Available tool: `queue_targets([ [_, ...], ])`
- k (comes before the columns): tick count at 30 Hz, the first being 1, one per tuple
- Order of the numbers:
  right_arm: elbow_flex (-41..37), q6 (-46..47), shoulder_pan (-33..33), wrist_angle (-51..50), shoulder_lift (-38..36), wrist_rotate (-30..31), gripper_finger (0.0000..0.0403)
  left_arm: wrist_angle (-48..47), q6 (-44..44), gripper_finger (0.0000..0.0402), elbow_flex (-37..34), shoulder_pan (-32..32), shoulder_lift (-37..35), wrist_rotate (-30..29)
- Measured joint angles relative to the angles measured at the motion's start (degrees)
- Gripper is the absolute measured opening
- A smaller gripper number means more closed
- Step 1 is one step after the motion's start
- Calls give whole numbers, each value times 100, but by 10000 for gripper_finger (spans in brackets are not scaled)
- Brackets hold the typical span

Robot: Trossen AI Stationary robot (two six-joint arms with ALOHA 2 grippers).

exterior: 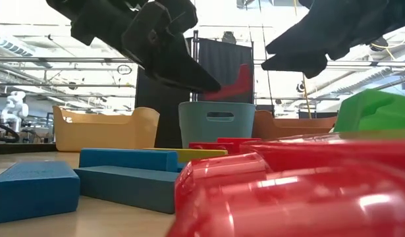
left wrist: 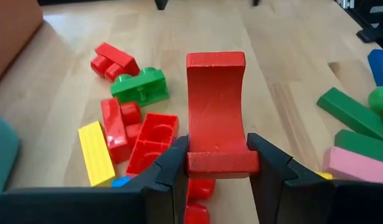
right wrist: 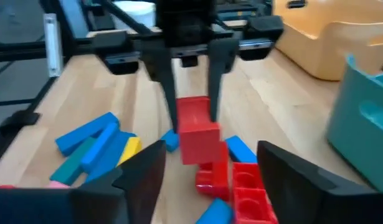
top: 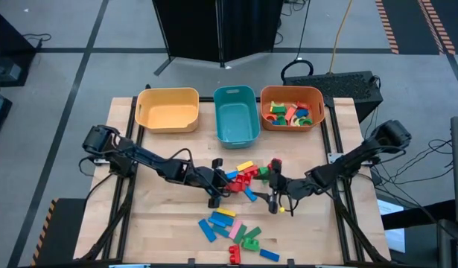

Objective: Sort blocks by size
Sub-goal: Put the red arch block into the orange bin

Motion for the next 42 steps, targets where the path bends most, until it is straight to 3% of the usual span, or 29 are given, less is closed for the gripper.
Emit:
queue_targets([
  [7,0,-716,-2,959,485,-280,307,30,-4,111,135,2,-11,0],
  [13,0,-812,-126,1488,788,-304,308,50,-5,111,211,2,-11,0],
  [21,0,-812,-204,1513,792,-300,261,216,-9,112,212,0,-11,1],
  [34,0,-863,-206,1487,792,-298,122,458,5,112,212,-5,-11,12],
  [42,0,-860,-199,1505,782,-162,116,466,1,112,212,-5,-11,15],
])
